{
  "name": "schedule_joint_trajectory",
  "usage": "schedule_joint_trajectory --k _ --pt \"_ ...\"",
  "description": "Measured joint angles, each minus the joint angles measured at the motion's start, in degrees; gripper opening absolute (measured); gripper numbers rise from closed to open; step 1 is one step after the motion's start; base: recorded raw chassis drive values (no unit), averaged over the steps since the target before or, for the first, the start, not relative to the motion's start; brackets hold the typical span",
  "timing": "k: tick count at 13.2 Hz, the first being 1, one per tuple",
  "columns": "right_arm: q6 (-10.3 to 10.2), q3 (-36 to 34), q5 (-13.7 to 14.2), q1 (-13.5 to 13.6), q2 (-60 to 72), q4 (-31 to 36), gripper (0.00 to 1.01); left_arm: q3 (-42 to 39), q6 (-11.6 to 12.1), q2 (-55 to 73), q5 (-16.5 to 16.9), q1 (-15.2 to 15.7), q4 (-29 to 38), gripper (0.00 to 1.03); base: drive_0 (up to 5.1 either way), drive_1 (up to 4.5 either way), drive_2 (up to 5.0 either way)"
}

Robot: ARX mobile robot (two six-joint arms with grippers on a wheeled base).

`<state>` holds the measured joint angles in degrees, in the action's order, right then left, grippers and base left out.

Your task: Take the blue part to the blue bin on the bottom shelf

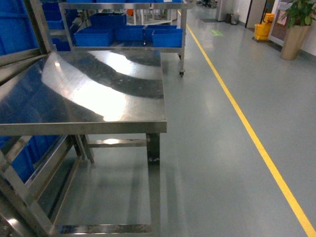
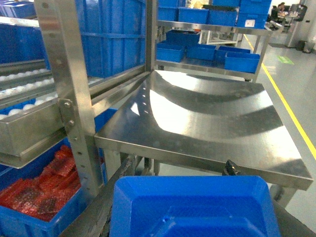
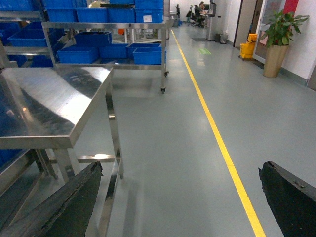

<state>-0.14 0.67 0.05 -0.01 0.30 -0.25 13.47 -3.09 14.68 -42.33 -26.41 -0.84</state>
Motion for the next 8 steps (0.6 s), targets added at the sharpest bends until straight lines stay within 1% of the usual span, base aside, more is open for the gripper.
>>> schedule_joint_trajectory --k 8 --pt "0.00 0.00 -0.04 0.00 0.02 0.20 0.98 0.00 0.00 -0.09 -0.09 0.00 0.00 0.43 -5.0 2.42 2.4"
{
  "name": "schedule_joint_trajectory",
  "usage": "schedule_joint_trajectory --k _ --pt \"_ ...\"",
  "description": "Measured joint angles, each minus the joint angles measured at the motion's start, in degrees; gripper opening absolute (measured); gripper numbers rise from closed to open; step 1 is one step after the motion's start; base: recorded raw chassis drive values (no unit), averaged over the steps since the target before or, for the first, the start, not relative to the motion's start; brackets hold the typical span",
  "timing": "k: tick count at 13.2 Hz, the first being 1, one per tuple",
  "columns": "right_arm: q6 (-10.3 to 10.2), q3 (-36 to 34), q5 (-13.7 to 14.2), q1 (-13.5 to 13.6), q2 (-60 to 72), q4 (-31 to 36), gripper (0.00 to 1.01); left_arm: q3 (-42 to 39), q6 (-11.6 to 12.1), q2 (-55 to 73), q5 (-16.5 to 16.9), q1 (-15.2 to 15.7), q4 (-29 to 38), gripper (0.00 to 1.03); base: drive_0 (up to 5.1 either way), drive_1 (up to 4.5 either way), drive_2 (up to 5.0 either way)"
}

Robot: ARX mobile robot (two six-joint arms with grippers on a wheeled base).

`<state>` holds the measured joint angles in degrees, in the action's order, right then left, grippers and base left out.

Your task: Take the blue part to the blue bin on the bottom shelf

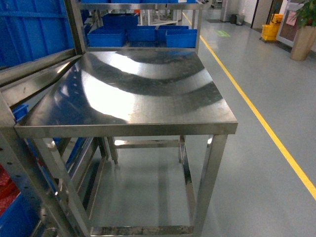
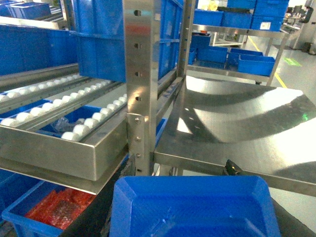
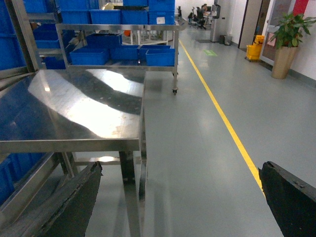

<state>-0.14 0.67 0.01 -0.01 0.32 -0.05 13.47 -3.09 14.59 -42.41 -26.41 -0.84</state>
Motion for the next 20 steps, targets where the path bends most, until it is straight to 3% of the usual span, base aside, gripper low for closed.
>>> schedule_joint_trajectory --k 20 --pt "0.00 0.00 0.00 0.00 -0.02 -0.17 0.98 0.00 -0.02 -0.02 -0.02 0.00 0.00 0.43 -5.0 2.43 2.4"
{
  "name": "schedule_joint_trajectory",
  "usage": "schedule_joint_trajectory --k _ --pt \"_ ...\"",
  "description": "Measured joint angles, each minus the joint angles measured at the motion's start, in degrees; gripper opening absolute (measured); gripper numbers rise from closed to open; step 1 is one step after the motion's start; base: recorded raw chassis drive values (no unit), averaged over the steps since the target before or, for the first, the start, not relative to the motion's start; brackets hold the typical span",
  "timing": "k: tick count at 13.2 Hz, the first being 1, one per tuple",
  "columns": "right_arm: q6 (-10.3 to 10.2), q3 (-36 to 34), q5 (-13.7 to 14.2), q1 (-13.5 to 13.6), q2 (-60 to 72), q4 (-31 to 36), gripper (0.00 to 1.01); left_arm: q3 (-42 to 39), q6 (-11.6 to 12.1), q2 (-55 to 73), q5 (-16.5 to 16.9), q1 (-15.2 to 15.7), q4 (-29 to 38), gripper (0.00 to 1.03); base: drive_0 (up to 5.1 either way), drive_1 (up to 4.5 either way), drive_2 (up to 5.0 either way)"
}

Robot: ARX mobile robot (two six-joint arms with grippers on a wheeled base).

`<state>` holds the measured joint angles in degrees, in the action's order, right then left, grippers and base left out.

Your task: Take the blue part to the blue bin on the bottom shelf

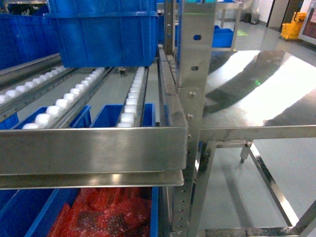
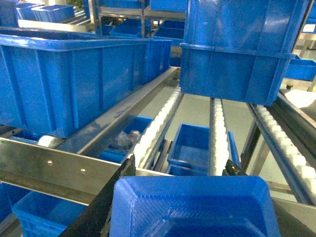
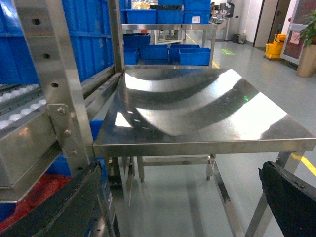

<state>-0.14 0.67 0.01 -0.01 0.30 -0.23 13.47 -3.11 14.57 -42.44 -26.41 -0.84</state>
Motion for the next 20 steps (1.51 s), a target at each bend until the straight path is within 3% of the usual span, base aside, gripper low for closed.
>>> schedule_joint_trajectory --k 20 --pt "0.00 0.00 -0.22 0.00 0.00 -0.02 0.98 0.02 -0.09 -0.02 -0.44 0.02 0.02 0.43 -4.9 2.54 2.5"
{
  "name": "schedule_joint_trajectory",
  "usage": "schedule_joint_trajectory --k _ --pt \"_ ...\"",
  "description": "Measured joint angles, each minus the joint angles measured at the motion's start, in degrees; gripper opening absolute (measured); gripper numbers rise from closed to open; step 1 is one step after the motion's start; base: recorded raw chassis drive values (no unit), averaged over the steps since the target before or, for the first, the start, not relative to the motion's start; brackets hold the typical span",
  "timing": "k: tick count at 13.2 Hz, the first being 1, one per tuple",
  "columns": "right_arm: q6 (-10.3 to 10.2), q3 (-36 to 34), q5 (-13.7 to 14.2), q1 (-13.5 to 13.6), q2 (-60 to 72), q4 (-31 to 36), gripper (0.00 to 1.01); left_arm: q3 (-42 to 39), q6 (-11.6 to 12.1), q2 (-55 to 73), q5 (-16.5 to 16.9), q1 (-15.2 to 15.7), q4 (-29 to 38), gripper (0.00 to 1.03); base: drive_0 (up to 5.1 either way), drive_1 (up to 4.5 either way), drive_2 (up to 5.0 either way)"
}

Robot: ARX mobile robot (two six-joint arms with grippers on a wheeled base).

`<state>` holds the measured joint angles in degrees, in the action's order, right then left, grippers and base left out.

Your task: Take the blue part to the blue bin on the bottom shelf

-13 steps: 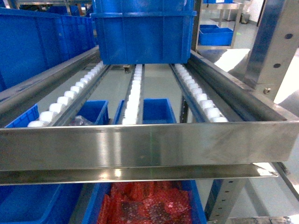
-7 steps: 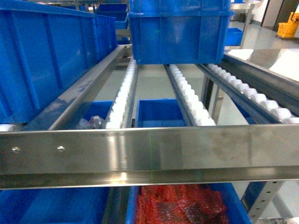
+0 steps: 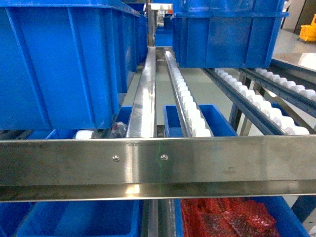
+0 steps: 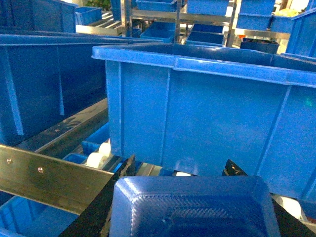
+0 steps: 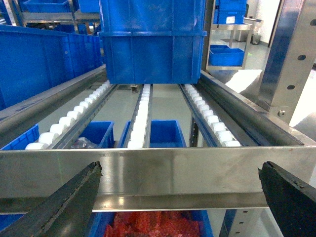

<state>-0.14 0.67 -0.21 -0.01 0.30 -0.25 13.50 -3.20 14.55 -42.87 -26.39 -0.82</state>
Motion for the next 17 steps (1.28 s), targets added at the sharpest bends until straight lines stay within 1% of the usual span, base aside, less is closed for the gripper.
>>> schedule_joint_trajectory --k 13,17 --pt "0.00 0.00 0.07 0.00 0.00 -0.02 0.98 -0.02 0.00 0.02 0.31 0.02 -0.02 0.43 -4.9 2.55 2.6" --pt "0.00 0.00 0.07 0.00 0.00 0.13 0.98 0.00 0.00 0.02 0.31 0.02 0.24 0.43 0.0 0.00 0.0"
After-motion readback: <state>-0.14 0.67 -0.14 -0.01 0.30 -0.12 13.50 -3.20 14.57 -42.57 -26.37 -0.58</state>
